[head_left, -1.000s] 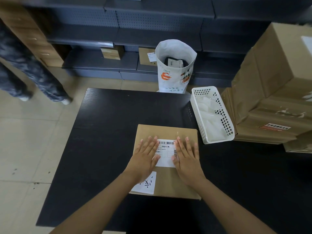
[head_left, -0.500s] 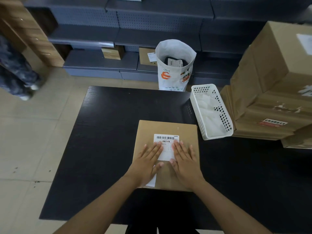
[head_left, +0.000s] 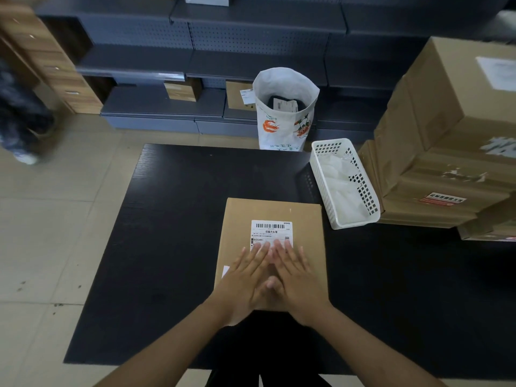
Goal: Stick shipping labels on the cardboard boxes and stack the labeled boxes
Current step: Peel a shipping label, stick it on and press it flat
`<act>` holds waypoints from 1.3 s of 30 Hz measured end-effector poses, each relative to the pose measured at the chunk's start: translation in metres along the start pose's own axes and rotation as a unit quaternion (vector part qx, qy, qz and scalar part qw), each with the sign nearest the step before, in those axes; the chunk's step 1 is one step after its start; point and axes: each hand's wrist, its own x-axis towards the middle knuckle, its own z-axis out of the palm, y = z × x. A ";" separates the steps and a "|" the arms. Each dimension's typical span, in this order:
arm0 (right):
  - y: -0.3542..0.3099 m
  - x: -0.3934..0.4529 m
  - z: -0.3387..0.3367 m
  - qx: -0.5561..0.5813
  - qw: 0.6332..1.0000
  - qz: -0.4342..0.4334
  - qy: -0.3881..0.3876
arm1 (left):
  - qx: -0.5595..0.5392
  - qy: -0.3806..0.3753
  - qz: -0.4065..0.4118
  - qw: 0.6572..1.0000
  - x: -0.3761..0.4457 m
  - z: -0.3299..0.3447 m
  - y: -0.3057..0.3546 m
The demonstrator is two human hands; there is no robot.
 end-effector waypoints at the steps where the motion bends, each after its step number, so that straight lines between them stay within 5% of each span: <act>1: -0.002 -0.003 0.004 -0.006 1.000 -0.014 0.000 | 0.000 -0.008 0.003 1.000 0.000 0.004 0.003; 16: 0.016 -0.013 0.003 0.001 0.998 0.061 -0.026 | 0.109 0.067 -0.036 0.991 -0.014 0.030 -0.026; 22: 0.008 -0.018 0.012 0.012 0.991 0.133 -0.013 | 0.121 0.057 -0.046 0.990 -0.013 0.030 -0.024; 27: 0.005 -0.017 0.008 0.028 0.993 0.113 -0.016 | 0.108 0.041 -0.059 0.992 -0.015 0.030 -0.025; 34: -0.008 -0.030 0.000 0.085 0.990 0.112 -0.020 | -0.044 0.156 -0.094 0.982 -0.042 0.025 -0.020; 39: -0.004 -0.047 -0.002 0.152 0.962 0.190 0.121 | -0.266 0.273 -0.275 0.883 -0.052 0.022 -0.014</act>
